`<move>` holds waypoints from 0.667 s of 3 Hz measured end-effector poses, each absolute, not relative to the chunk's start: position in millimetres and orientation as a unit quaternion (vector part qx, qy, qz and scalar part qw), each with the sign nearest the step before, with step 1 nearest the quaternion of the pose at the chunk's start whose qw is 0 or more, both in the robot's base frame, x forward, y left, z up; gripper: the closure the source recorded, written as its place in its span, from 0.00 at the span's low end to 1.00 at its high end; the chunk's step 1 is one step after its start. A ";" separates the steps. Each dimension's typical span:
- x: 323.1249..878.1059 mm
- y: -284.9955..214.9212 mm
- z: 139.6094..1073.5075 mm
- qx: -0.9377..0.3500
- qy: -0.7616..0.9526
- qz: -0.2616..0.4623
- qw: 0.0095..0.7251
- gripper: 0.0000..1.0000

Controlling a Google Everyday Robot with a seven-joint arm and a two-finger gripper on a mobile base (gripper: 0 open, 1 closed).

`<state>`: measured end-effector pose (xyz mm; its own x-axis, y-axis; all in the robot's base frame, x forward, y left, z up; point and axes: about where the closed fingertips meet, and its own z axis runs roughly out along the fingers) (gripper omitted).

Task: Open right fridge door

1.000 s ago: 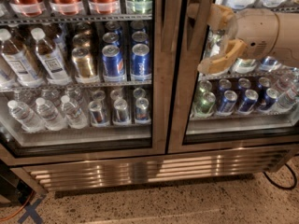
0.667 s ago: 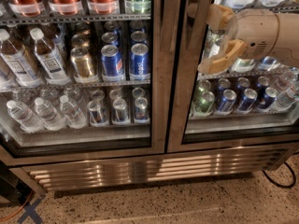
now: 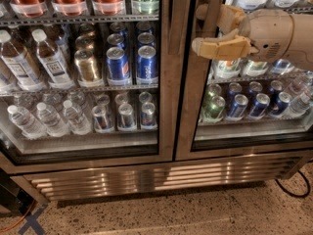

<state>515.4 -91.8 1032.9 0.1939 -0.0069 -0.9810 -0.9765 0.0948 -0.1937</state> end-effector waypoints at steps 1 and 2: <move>515.4 -91.7 1033.0 -0.521 0.471 0.425 0.570 0.74; 515.4 -91.7 1033.0 -0.521 0.471 0.425 0.570 0.95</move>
Offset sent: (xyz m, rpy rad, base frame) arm 0.0000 0.0000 0.0000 0.0000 0.0000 0.0000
